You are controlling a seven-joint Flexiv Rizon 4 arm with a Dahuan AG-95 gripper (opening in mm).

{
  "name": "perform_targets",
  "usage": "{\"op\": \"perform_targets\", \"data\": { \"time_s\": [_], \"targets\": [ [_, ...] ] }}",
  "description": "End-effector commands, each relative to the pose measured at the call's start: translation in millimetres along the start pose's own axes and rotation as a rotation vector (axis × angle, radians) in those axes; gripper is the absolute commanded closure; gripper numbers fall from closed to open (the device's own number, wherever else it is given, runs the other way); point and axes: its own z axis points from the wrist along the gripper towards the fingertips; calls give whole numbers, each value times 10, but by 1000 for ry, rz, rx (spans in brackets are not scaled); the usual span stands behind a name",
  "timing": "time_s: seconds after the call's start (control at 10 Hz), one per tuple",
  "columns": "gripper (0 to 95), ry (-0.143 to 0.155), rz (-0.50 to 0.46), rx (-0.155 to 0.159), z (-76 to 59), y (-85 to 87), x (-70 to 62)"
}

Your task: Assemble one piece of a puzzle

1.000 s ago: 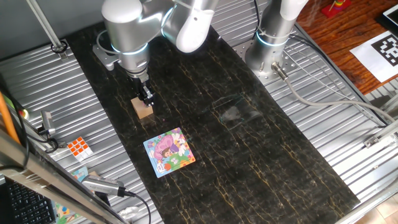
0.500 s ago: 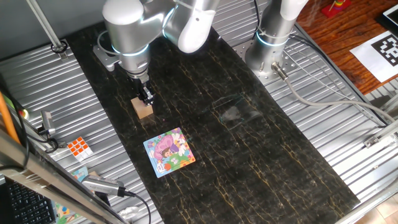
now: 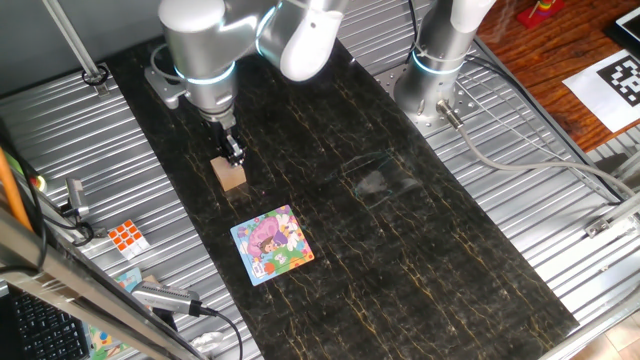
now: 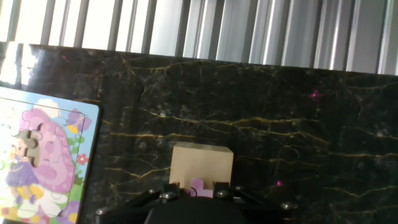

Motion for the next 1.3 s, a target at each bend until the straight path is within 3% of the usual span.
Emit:
{"op": "perform_targets", "data": {
  "time_s": [0.1,0.4,1.1,1.3],
  "targets": [
    [950,-1,5,-1,-89,-4,-34],
    [950,0,22,2,-231,84,-103],
    [950,6,6,24,-500,545,-206],
    [950,9,14,24,-554,592,-229]
  ]
}}
